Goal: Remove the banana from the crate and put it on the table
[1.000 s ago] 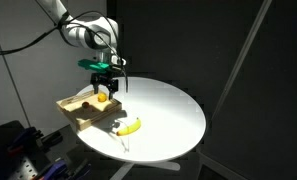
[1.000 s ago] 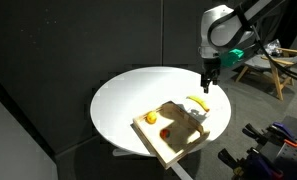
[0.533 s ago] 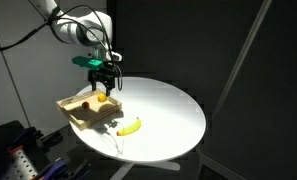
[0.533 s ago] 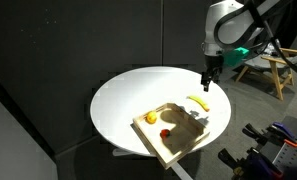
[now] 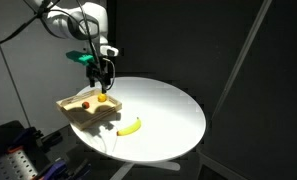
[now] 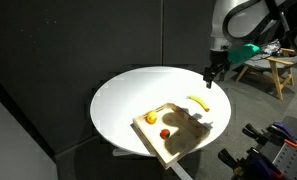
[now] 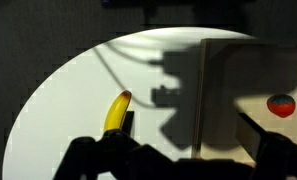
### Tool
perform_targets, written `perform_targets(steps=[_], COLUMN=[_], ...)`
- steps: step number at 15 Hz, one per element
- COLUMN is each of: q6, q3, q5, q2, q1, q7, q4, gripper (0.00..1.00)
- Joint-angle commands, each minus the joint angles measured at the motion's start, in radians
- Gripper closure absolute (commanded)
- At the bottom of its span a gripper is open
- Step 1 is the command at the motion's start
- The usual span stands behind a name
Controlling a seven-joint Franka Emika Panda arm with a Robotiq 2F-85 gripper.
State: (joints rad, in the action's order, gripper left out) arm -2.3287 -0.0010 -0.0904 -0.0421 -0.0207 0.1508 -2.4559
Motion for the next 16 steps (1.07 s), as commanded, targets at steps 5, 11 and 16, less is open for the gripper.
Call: perform_targets(steps=[5,11,16], q6=[0.002,0.002,0.002], q3=[0.007,0.007,0.007], q5=[0.001,0.001,0.001], q2=[-0.032,-0.033,-0.033], q1=[0.007,0.008,0.008], q7=[0.023,0.023,0.023], q4=[-0.021,-0.024,-0.024], gripper=[0.00,0.00,0.00])
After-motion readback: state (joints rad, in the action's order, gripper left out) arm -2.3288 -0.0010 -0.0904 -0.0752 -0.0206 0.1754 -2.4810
